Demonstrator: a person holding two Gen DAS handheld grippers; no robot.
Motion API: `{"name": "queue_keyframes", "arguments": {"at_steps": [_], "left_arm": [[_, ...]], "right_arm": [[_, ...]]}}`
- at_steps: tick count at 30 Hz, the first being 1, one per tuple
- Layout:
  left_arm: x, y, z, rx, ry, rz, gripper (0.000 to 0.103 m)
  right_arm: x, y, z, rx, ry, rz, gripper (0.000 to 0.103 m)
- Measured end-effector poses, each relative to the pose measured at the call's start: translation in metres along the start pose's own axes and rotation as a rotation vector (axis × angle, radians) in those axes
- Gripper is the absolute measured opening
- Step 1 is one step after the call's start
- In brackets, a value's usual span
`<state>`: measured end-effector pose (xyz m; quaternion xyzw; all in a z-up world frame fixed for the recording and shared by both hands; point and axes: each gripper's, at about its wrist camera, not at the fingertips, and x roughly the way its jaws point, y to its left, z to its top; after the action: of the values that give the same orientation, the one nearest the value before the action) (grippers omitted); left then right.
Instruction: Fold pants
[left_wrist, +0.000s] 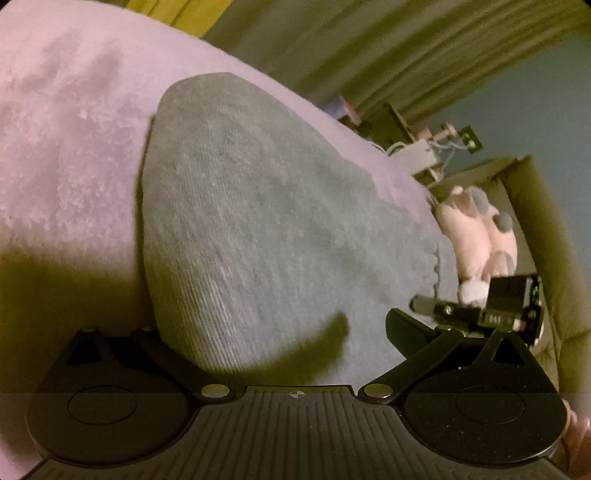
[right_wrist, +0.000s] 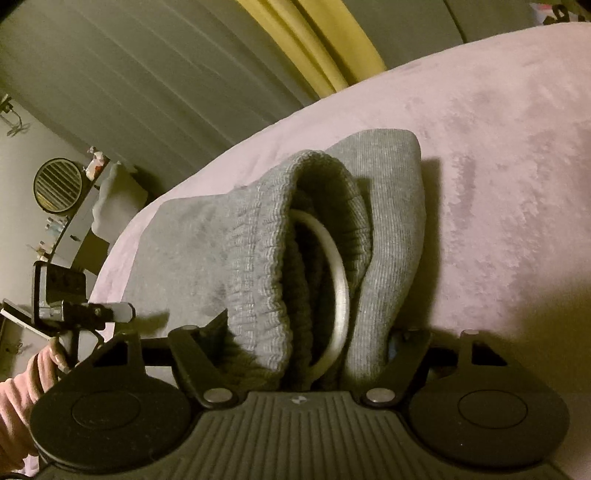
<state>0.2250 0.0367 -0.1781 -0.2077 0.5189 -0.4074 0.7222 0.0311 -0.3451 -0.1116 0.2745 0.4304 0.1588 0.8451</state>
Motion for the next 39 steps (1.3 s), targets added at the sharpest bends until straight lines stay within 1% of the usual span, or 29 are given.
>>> {"name": "queue_keyframes", "arguments": {"at_steps": [3,4,6,7,8,9,10,11,12,13,14,16,17,19,22,24,28,30,31,32,33,34,35,36,37,38,39], "left_arm": [[0.008,-0.005,0.007,-0.018,-0.007,0.044,0.103],[0.012,-0.009,0.009,-0.028,-0.008,0.070,0.103],[0.014,-0.018,0.008,-0.020,-0.019,0.110,0.103],[0.014,-0.023,0.006,0.009,-0.023,0.130,0.095],[0.014,-0.028,0.003,0.047,-0.026,0.155,0.088],[0.013,-0.034,0.000,0.099,-0.020,0.190,0.072],[0.012,-0.038,-0.001,0.138,-0.011,0.209,0.063],[0.009,-0.039,-0.002,0.147,-0.012,0.208,0.057],[0.005,-0.038,-0.002,0.127,-0.013,0.195,0.046],[0.002,-0.037,-0.001,0.103,-0.015,0.180,0.039],[-0.001,-0.040,0.000,0.097,-0.021,0.185,0.039],[-0.004,-0.050,-0.003,0.143,-0.033,0.205,0.036],[-0.005,-0.057,-0.005,0.173,-0.039,0.217,0.036],[-0.009,-0.065,-0.005,0.190,-0.048,0.216,0.035],[-0.023,-0.072,0.001,0.185,-0.085,0.171,0.033],[-0.032,-0.076,0.008,0.194,-0.119,0.160,0.031],[-0.038,-0.088,0.029,0.233,-0.175,0.201,0.031],[-0.036,-0.088,0.042,0.235,-0.197,0.244,0.031],[-0.033,-0.088,0.046,0.232,-0.201,0.263,0.034],[-0.029,-0.084,0.052,0.212,-0.195,0.302,0.042],[-0.023,-0.081,0.056,0.188,-0.189,0.357,0.048],[-0.017,-0.077,0.057,0.160,-0.175,0.429,0.055],[-0.012,-0.074,0.057,0.146,-0.149,0.481,0.056],[-0.007,-0.071,0.053,0.141,-0.125,0.536,0.058],[-0.007,-0.069,0.045,0.149,-0.130,0.561,0.065],[-0.010,-0.070,0.036,0.164,-0.144,0.568,0.068],[-0.014,-0.073,0.025,0.189,-0.159,0.578,0.075]], "right_arm": [[0.006,-0.001,0.008,0.021,0.028,0.004,0.086],[0.009,0.003,0.009,0.019,0.033,-0.006,0.089],[0.014,0.014,0.009,-0.015,0.033,-0.050,0.089],[0.014,0.017,0.007,-0.029,0.026,-0.073,0.086],[0.013,0.022,0.005,-0.054,0.018,-0.108,0.077],[0.011,0.027,0.004,-0.075,0.012,-0.125,0.073],[0.007,0.030,0.002,-0.083,0.000,-0.123,0.068],[0.003,0.031,0.000,-0.087,-0.007,-0.119,0.064],[0.000,0.036,-0.001,-0.102,-0.018,-0.122,0.062],[-0.003,0.042,-0.002,-0.120,-0.028,-0.127,0.061],[-0.006,0.048,-0.003,-0.133,-0.042,-0.129,0.059],[-0.011,0.059,-0.004,-0.151,-0.063,-0.132,0.058],[-0.013,0.063,-0.004,-0.154,-0.072,-0.133,0.057],[-0.018,0.071,-0.003,-0.169,-0.081,-0.138,0.056],[-0.028,0.077,0.001,-0.171,-0.101,-0.130,0.056],[-0.033,0.080,0.008,-0.177,-0.121,-0.116,0.056],[-0.034,0.081,0.029,-0.171,-0.178,-0.122,0.055],[-0.030,0.078,0.042,-0.174,-0.195,-0.137,0.055],[-0.026,0.077,0.047,-0.176,-0.202,-0.153,0.056],[-0.022,0.076,0.052,-0.178,-0.203,-0.178,0.061],[-0.016,0.073,0.057,-0.180,-0.199,-0.228,0.064],[-0.011,0.069,0.060,-0.174,-0.195,-0.285,0.075],[-0.008,0.066,0.061,-0.164,-0.192,-0.340,0.084],[-0.007,0.061,0.059,-0.145,-0.197,-0.411,0.085],[-0.009,0.057,0.055,-0.135,-0.213,-0.461,0.086],[-0.013,0.055,0.050,-0.139,-0.229,-0.482,0.089],[-0.022,0.051,0.042,-0.148,-0.244,-0.498,0.091]]}}
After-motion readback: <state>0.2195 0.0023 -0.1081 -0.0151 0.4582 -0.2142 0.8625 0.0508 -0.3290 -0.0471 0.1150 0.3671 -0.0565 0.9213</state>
